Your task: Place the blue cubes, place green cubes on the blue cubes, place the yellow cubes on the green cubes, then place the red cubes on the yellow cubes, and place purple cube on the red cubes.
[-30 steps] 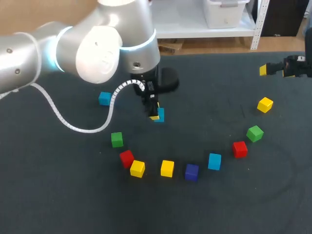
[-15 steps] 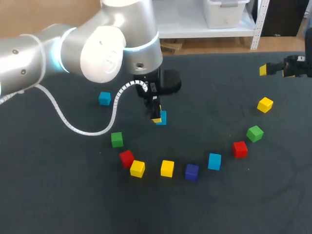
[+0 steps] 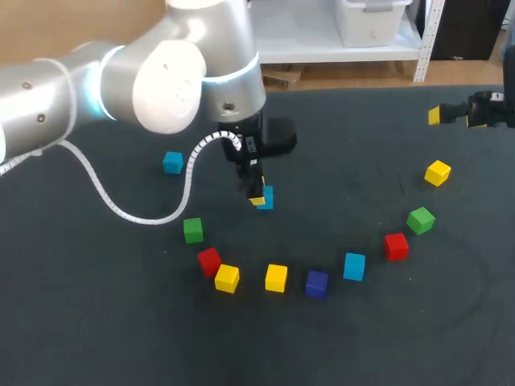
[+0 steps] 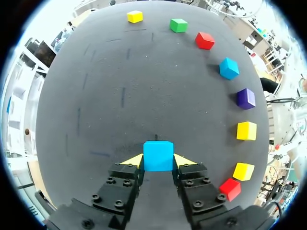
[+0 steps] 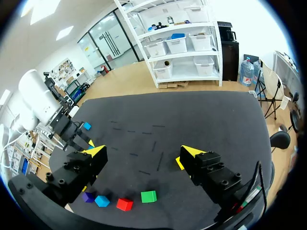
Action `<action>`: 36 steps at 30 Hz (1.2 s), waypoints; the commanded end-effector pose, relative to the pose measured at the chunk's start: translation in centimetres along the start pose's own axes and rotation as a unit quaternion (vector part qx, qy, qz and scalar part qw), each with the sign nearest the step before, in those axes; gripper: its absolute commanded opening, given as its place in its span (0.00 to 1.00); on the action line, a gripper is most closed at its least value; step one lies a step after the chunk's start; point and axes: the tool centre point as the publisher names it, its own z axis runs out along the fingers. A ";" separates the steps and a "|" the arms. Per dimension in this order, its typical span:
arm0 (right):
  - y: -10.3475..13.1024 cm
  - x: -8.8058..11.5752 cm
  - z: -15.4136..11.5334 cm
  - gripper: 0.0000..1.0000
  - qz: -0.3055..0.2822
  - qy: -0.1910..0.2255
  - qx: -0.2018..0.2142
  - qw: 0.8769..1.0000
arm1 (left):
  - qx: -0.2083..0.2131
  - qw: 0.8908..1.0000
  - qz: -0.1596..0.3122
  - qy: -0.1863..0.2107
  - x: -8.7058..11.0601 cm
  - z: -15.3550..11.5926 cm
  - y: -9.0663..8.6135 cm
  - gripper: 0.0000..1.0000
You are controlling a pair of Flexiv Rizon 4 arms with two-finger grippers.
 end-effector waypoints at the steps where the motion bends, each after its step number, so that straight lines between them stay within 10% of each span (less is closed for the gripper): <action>1: 0.0 0.0 0.0 1.00 0.000 0.000 0.000 1.000 | 0.005 1.000 0.000 0.003 -0.2 0.1 0.4 0.00; 10: 0.0 0.0 0.0 1.00 0.000 0.000 0.000 1.000 | 0.009 1.000 0.001 0.008 -0.2 0.2 0.5 0.04; 27: 0.0 0.0 0.0 1.00 0.000 0.000 0.000 1.000 | 0.008 1.000 -0.001 0.020 -0.3 0.4 0.5 0.51; 36: 0.0 0.0 0.0 1.00 0.000 0.000 0.000 1.000 | 0.006 1.000 -0.006 0.020 -0.3 0.5 0.5 0.58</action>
